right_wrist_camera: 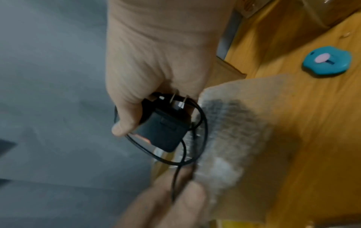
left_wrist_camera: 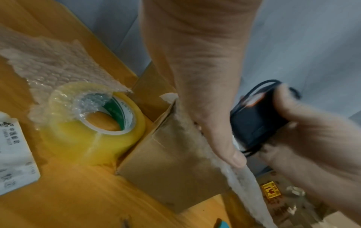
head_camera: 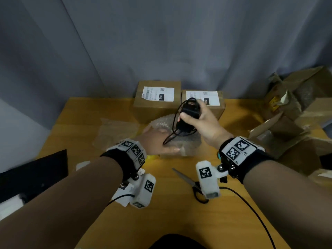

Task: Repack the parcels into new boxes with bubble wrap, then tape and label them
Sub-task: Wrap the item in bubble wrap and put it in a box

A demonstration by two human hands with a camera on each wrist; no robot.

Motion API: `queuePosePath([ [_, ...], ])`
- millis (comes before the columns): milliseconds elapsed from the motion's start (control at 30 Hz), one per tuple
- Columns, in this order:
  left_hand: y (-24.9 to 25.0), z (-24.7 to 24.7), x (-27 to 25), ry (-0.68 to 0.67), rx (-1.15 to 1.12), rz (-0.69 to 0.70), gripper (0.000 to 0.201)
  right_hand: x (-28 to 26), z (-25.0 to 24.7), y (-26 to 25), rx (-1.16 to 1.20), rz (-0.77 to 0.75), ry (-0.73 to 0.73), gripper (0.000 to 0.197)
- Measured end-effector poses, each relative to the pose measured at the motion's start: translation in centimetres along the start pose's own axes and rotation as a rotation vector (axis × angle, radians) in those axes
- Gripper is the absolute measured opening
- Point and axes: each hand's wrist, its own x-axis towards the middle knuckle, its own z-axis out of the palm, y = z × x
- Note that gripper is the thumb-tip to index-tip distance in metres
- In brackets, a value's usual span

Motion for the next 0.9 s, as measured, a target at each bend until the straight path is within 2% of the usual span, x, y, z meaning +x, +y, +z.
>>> queuePosePath([
  [100,0.4,-0.3,-0.3,-0.01,0.126,-0.022,0.076,0.3,0.4,2.2,-0.27,0.059,-0.102,0.048],
  [167,0.0,-0.7,-0.6,0.03,0.177,-0.042,0.066,0.4,0.4,2.3,-0.342,0.033,-0.133,0.046],
  [233,-0.9,-0.7,-0.9,0.119,0.11,-0.068,0.057,0.9,0.3,1.7,-0.47,-0.016,-0.177,0.048],
  [300,-1.7,-0.8,-1.5,0.173,0.03,-0.071,0.064,1.4,0.4,1.3,-0.548,-0.027,-0.234,0.051],
  [333,-2.0,-0.8,-1.7,0.154,0.026,-0.06,0.073,1.7,0.5,1.2,-0.544,-0.023,-0.241,0.051],
  [433,-3.0,-0.9,-2.2,-0.015,0.081,0.013,0.092,2.4,0.8,0.9,-0.298,0.027,-0.146,0.041],
  [500,-3.2,-0.8,-2.0,-0.09,0.137,0.042,0.094,2.5,0.7,0.6,-0.205,0.049,-0.113,0.037],
  [567,-3.1,-0.4,-1.4,0.004,0.131,0.018,0.066,2.7,0.4,0.8,-0.321,0.061,-0.152,0.041],
  [633,-2.7,0.0,-0.5,0.115,0.011,-0.08,0.037,3.0,0.1,1.0,-0.408,0.095,-0.169,0.051],
  [767,-2.2,-0.1,0.8,0.155,-0.209,-0.277,0.042,3.0,-0.8,0.7,-0.315,0.13,-0.138,0.051],
  [833,-1.7,-0.6,1.1,0.145,-0.173,-0.342,0.036,2.8,-1.3,0.5,-0.358,0.121,-0.164,0.048],
  [900,-0.8,-1.1,1.4,0.115,-0.021,-0.342,0.032,2.5,-1.4,0.5,-0.524,0.103,-0.244,0.052],
])
